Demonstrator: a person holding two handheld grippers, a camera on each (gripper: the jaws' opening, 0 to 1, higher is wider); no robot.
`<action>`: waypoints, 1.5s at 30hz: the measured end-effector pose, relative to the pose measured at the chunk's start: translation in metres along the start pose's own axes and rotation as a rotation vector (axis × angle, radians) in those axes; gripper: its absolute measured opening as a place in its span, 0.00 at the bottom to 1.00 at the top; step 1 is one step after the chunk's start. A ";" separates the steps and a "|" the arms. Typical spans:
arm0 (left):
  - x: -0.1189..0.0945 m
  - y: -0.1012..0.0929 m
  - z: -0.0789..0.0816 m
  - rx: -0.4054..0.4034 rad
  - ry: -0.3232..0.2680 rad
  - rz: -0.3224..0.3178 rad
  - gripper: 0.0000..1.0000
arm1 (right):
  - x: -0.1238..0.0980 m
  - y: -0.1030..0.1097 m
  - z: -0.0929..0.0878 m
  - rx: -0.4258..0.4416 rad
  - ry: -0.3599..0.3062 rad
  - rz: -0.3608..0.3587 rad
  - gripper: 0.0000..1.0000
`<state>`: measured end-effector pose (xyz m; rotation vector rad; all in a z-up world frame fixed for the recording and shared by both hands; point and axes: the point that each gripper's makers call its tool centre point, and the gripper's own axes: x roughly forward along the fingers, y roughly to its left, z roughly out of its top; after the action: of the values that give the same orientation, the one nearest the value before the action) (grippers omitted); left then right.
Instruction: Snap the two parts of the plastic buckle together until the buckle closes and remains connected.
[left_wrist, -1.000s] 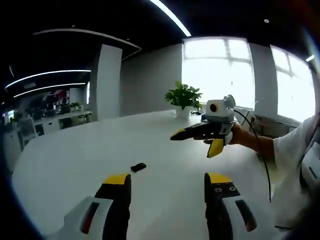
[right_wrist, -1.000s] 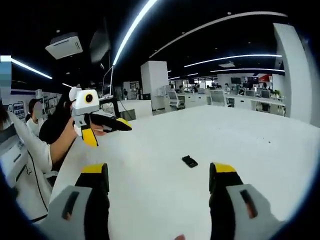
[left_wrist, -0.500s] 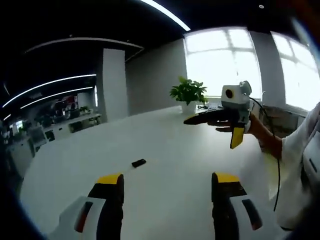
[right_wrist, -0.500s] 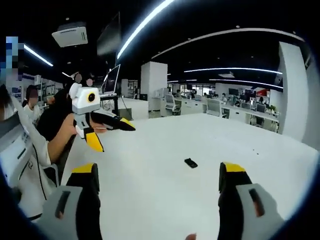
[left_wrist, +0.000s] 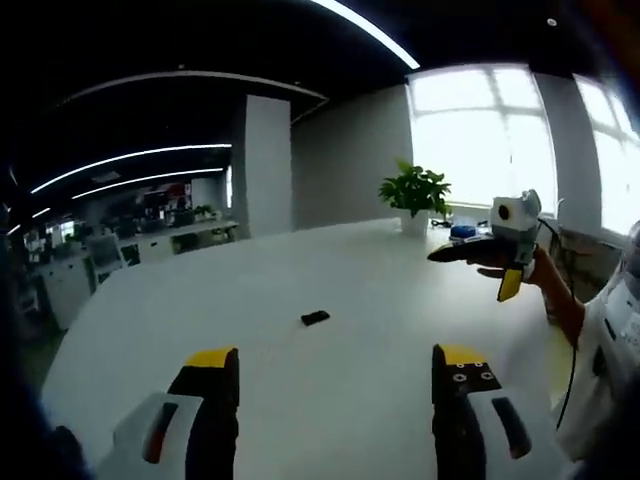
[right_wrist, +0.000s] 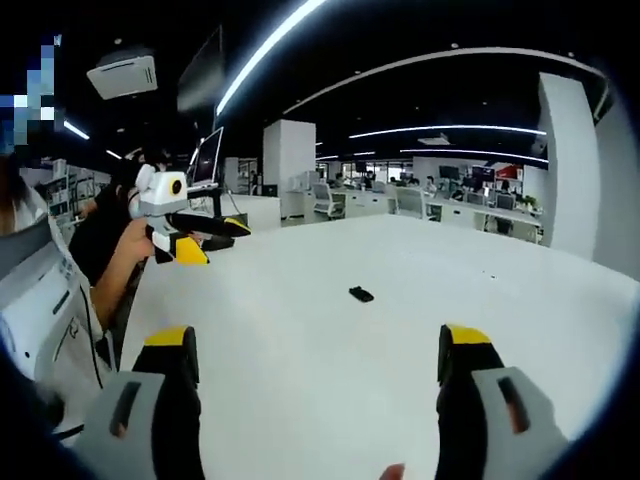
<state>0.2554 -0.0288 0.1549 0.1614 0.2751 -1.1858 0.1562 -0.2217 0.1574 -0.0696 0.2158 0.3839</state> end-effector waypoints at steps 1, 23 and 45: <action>-0.003 -0.001 -0.003 0.001 0.007 0.005 0.83 | -0.002 0.001 -0.001 0.020 -0.005 -0.004 1.00; -0.081 -0.006 -0.024 -0.102 -0.090 0.093 0.99 | -0.071 0.041 -0.014 0.016 0.047 -0.261 1.00; -0.085 -0.008 -0.031 -0.136 -0.114 0.127 0.99 | -0.084 0.038 -0.018 0.060 -0.023 -0.299 1.00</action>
<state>0.2147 0.0521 0.1507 -0.0081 0.2408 -1.0427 0.0624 -0.2189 0.1575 -0.0379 0.1905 0.0805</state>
